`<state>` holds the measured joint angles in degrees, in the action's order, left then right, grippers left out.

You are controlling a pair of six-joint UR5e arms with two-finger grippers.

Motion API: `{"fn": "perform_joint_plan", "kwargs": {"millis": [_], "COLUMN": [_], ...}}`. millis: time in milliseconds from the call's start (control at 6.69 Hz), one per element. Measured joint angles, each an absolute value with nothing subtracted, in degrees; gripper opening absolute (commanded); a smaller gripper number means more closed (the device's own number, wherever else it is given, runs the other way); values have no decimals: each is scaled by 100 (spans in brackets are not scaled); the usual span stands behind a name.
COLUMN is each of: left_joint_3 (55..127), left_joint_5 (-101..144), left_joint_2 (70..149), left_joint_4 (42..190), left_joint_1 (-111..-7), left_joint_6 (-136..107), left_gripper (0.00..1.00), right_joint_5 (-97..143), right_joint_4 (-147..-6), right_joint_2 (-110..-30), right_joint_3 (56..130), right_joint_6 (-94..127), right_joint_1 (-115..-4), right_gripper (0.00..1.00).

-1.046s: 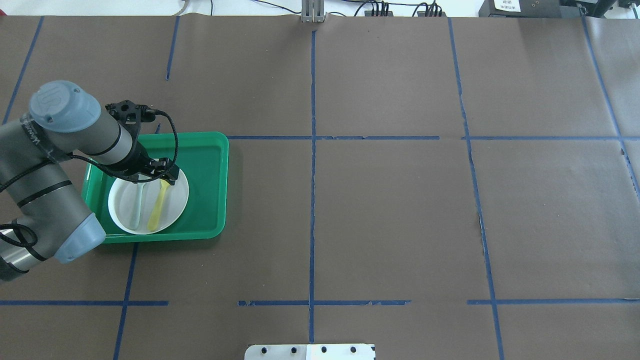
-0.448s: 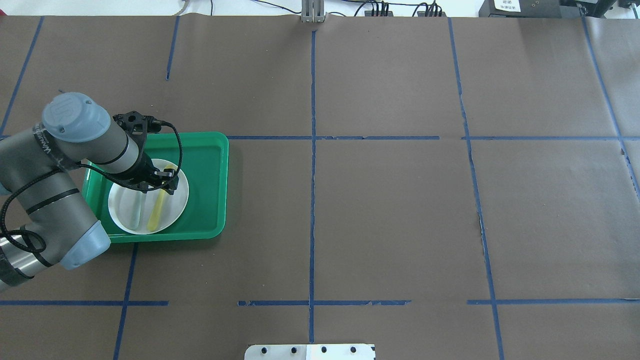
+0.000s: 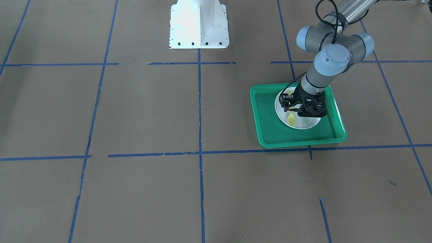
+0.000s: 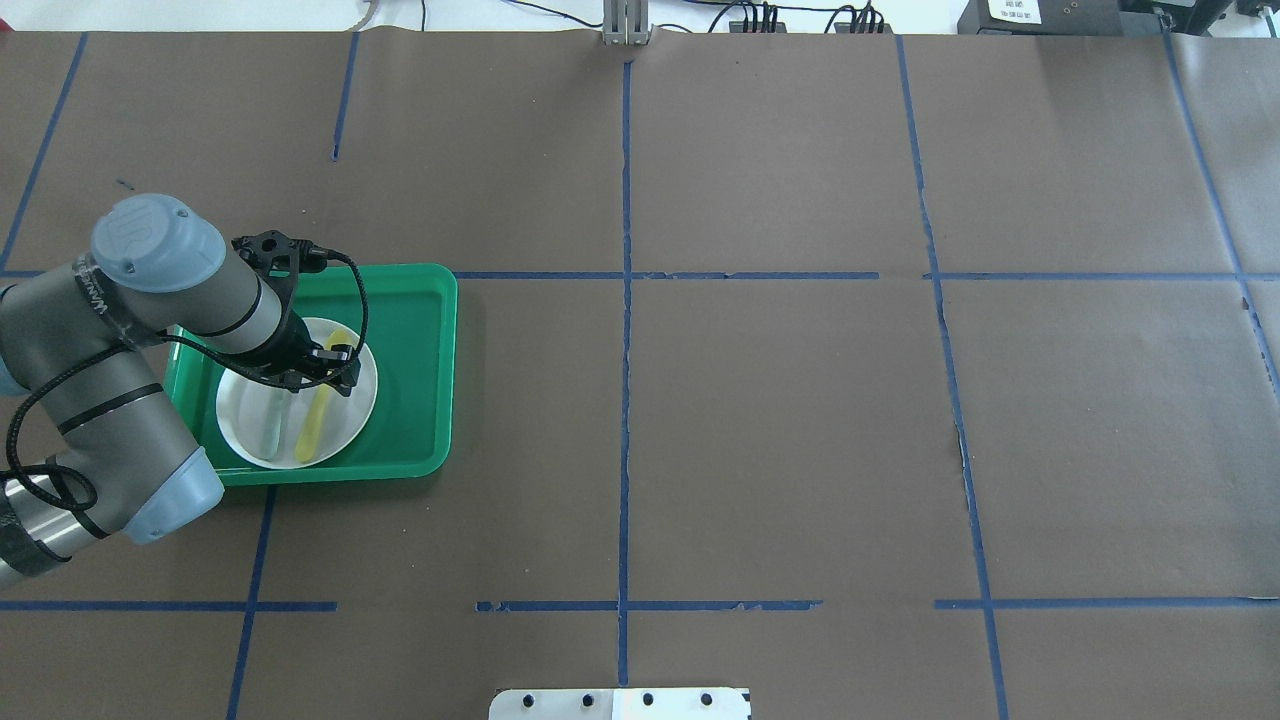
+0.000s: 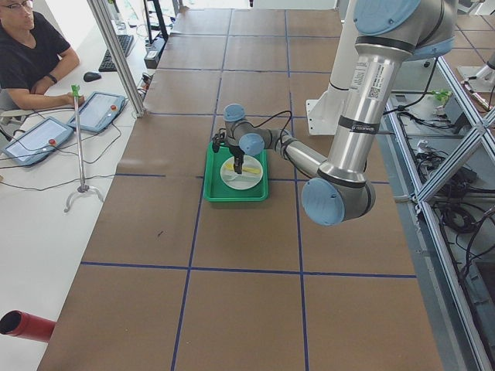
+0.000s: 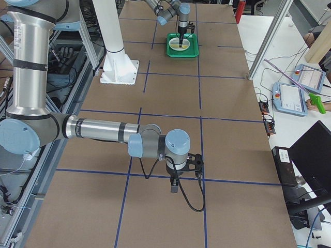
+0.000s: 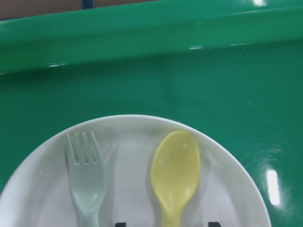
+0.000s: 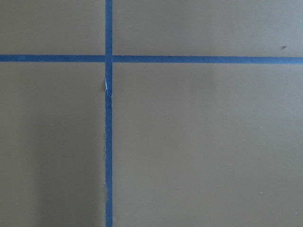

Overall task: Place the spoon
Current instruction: 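Lower the left gripper and close it on the yellow spoon handle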

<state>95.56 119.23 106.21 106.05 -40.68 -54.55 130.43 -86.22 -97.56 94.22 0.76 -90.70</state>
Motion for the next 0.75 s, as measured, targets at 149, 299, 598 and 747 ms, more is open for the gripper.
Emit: {"fn": "perform_joint_plan", "kwargs": {"millis": [149,299,598,747], "left_joint_3": [9470,9447,9513,9566], "left_joint_5": [11926,11928,11939,11937], "left_joint_2": [10619,10617,10606,10596], "left_joint_4": [10717,10780,10807,10793], "left_joint_1": [-4058,-4058,-4061,-4070], "left_joint_6": [-5462,-5468,-5465,-5461], "left_gripper": [54,48,36,30], "right_joint_5": [13043,13043,13043,13043], "right_joint_4": [-8620,-8618,-8621,-8620], "right_joint_2": [-9756,-9756,-9756,-9756], "right_joint_3": [9422,9422,9422,9422], "right_joint_6": [75,77,79,79], "right_joint_1": [-9070,-9070,-9070,-9070], "right_gripper": [100,100,100,100]}}
